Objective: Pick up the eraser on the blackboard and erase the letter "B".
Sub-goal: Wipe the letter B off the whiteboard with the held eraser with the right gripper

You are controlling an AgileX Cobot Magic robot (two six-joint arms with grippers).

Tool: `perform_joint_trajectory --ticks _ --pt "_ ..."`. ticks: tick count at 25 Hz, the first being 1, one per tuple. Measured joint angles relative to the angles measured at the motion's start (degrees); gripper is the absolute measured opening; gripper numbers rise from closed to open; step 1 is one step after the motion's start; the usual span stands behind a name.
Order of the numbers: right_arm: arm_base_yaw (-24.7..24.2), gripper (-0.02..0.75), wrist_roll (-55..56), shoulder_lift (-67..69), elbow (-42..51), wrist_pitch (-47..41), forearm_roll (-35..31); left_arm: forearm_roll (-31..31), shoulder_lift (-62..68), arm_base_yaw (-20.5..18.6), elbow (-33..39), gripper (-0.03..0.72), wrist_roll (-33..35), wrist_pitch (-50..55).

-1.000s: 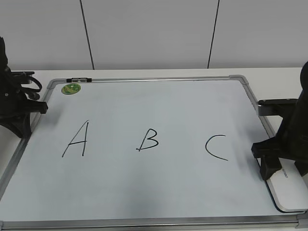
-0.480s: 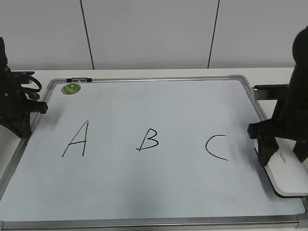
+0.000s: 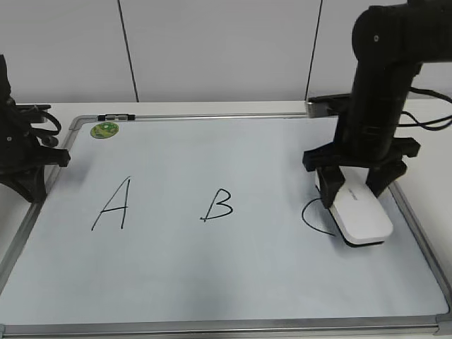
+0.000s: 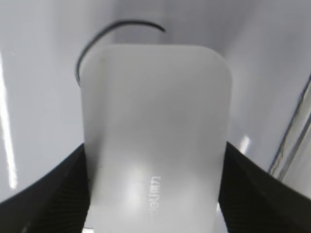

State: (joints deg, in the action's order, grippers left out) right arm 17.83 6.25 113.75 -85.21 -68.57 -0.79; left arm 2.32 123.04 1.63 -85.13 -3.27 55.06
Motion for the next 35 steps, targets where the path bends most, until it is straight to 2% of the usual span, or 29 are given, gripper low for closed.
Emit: perform_joint_trajectory --ticks 7,21,35 --pt "3.8 0.532 -0.4 6.4 -9.5 -0.5 0.0 0.2 0.0 0.0 -0.1 0.041 0.0 0.1" --pt "8.8 0.532 -1.5 14.4 -19.8 -0.8 -3.2 0.4 0.0 0.0 -0.1 0.041 0.0 0.2" --pt "10.2 0.531 -1.7 21.0 -27.5 -2.6 -4.8 0.4 0.0 0.0 -0.1 0.041 0.4 0.2"
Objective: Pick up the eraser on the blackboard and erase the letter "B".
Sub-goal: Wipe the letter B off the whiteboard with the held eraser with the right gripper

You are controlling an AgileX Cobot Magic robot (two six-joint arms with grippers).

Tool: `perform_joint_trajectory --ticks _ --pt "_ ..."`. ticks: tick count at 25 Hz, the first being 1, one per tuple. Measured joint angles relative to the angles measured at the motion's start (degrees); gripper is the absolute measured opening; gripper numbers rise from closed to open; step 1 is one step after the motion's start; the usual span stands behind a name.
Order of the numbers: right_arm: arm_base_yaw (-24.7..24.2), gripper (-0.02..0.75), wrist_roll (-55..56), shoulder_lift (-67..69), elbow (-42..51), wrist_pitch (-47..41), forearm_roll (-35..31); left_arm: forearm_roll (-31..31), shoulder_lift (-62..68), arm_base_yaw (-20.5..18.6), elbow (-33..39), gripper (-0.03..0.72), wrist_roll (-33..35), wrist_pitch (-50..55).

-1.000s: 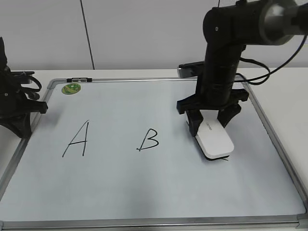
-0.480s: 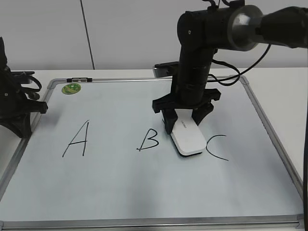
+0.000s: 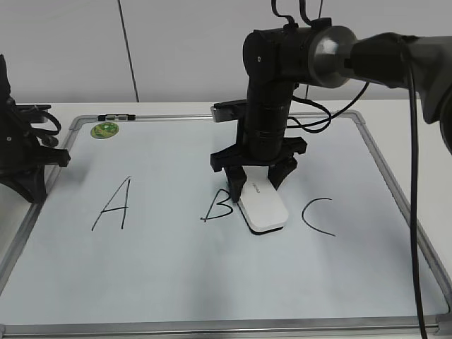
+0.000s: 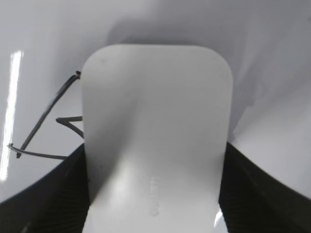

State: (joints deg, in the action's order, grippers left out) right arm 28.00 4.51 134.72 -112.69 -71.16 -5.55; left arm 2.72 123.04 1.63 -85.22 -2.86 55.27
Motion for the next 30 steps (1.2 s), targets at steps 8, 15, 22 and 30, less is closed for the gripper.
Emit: perform_joint_trajectory --ticks 8,15,22,30 --pt "0.6 0.531 -0.2 0.1 -0.2 -0.1 -0.1 0.0 0.0 0.0 0.0 0.041 0.0 0.0" --pt "4.2 0.531 -0.3 1.1 -0.9 -0.1 1.8 0.0 0.0 0.0 0.0 0.041 0.0 0.0" --pt "10.1 0.531 -0.7 1.4 -1.0 0.3 0.0 0.0 0.0 0.0 0.0 0.041 0.0 0.0" --pt "14.3 0.531 -1.7 1.7 -1.0 1.1 -6.3 0.1 0.0 0.0 0.0 0.041 0.0 0.0"
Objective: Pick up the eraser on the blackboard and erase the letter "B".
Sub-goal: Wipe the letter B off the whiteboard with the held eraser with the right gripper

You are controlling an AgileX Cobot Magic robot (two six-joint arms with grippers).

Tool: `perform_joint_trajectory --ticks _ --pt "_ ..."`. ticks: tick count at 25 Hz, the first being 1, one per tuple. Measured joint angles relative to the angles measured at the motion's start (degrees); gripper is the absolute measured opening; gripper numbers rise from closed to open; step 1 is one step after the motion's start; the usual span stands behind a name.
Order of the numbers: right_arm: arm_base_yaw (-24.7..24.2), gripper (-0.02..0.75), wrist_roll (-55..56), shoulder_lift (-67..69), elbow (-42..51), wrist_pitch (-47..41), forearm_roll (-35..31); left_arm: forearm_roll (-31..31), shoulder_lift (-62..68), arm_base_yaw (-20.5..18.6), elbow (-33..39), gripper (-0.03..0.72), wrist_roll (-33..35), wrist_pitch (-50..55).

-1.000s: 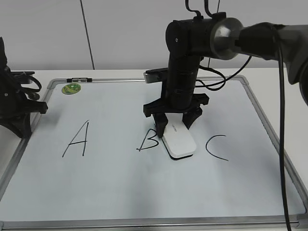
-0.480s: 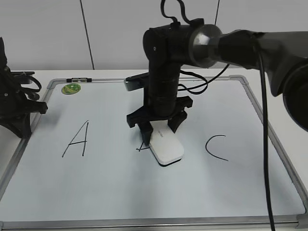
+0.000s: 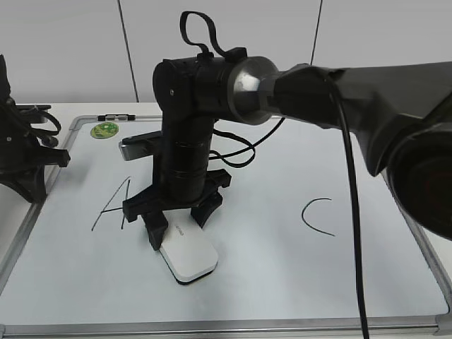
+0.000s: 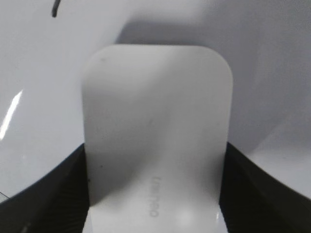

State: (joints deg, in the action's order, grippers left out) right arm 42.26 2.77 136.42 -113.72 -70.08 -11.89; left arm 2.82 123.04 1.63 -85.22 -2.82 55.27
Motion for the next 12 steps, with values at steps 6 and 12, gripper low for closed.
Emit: perform_joint_trajectory --ticks 6,12 --pt "0.0 0.531 0.1 0.0 0.0 0.0 0.6 0.0 0.0 0.0 0.0 0.037 0.0 0.0" --pt "-1.0 0.531 0.4 0.0 -0.4 0.1 1.0 0.0 0.0 0.0 0.0 0.035 0.0 0.0"
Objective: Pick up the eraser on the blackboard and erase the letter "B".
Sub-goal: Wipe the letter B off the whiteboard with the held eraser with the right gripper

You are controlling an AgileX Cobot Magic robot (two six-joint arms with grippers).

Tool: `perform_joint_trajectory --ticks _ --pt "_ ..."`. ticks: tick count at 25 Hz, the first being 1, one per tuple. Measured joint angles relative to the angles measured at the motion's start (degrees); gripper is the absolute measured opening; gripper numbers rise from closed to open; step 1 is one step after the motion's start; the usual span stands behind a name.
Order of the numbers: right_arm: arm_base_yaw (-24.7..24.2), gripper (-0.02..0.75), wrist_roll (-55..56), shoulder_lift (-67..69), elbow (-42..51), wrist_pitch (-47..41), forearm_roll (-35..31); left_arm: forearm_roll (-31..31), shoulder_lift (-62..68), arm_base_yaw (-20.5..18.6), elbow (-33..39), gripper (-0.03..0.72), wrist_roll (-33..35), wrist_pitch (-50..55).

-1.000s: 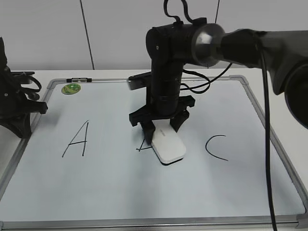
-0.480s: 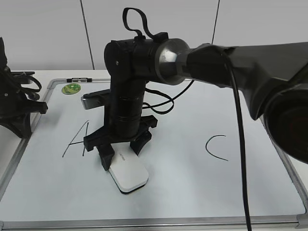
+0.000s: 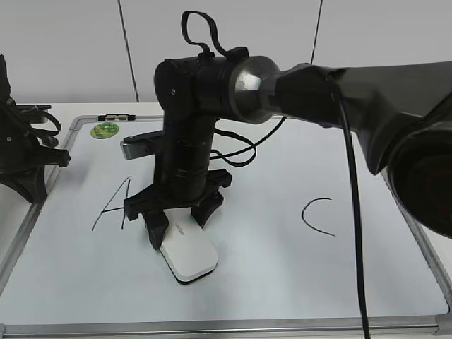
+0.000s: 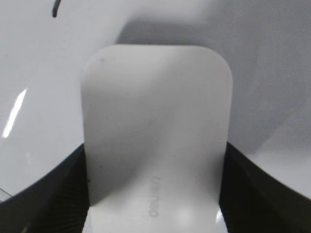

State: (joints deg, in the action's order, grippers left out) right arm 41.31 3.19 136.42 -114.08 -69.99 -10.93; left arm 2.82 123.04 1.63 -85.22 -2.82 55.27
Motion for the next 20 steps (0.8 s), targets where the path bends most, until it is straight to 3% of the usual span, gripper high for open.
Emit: perform_joint_trajectory --ticks 20 --pt "-3.3 0.531 1.4 0.7 -1.9 -0.9 0.5 -0.9 0.0 -0.4 0.0 0.035 0.0 0.3"
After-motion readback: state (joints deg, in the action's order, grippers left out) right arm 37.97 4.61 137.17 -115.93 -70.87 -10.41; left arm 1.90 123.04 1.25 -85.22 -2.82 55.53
